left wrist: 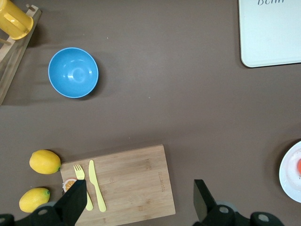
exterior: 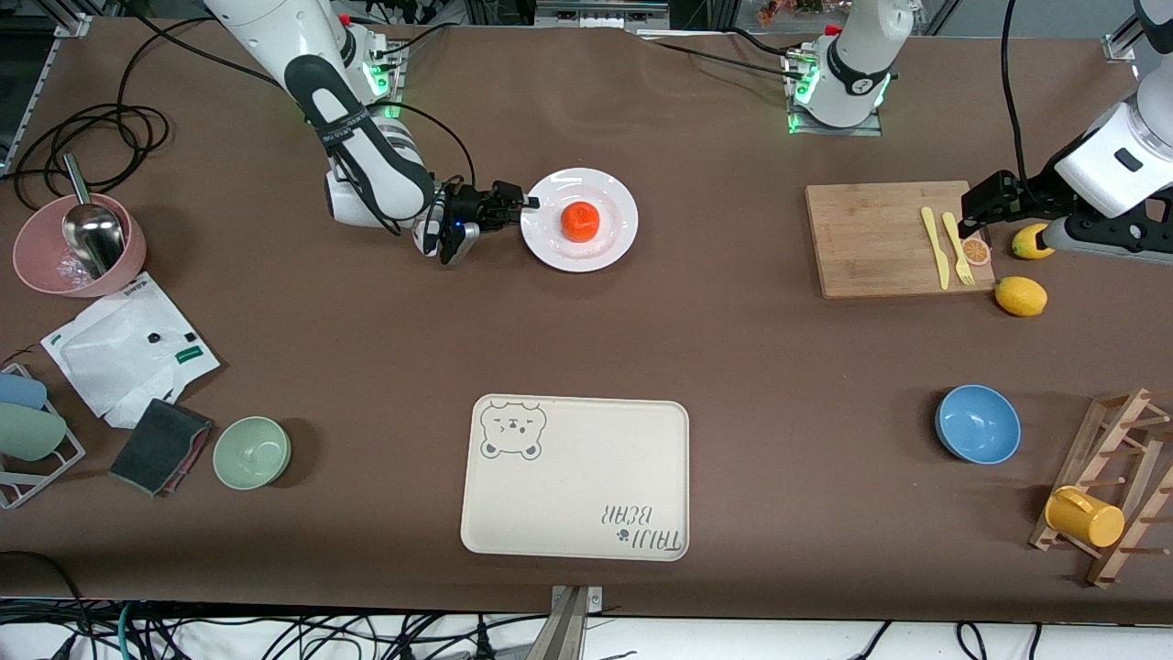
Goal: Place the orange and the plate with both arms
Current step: 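Grip the plate rim with the right gripper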
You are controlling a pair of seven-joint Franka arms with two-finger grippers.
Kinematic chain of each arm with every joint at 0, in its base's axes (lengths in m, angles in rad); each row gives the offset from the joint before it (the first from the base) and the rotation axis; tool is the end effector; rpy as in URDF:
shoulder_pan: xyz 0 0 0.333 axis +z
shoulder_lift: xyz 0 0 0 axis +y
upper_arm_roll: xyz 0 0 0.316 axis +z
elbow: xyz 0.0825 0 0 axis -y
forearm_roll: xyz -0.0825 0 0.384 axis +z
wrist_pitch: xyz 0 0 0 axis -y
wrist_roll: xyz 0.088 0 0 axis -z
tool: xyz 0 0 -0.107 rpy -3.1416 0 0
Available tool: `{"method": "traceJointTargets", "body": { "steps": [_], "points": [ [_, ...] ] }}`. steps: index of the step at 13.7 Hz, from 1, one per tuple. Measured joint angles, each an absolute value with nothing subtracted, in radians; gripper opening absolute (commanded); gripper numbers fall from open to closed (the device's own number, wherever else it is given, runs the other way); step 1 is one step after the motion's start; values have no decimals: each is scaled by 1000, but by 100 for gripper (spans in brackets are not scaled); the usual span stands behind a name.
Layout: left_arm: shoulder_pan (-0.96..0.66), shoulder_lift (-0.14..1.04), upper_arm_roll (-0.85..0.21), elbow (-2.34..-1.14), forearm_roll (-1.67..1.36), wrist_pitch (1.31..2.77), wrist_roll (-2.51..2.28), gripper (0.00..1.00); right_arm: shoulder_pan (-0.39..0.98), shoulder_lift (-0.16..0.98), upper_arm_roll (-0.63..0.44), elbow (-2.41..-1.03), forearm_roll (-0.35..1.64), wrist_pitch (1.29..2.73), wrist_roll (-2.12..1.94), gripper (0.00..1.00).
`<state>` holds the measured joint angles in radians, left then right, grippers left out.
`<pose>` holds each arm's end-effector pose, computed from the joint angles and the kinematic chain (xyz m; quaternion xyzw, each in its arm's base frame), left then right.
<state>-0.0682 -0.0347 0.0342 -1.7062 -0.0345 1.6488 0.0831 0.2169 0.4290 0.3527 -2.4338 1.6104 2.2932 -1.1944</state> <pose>0.5470 -0.0218 0.5862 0.9982 -0.0570 -0.0109 0.0181 0.3461 0.2688 0.1239 -0.8621 -0.1043 0.0765 0.4899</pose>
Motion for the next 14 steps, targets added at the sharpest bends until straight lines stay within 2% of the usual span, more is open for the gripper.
{"method": "traceJointTargets", "body": {
  "steps": [7, 10, 14],
  "points": [
    [-68, -35, 35, -1706, -34, 1648, 84, 100, 217, 462, 352, -2433, 1624, 2294, -1258, 20],
    [-68, -35, 35, -1706, -34, 1648, 84, 100, 217, 462, 352, -2433, 1624, 2295, -1259, 19],
    [-68, -35, 34, -1706, -34, 1647, 84, 100, 217, 464, 352, -2433, 1624, 2296, -1264, 9]
  ]
}}
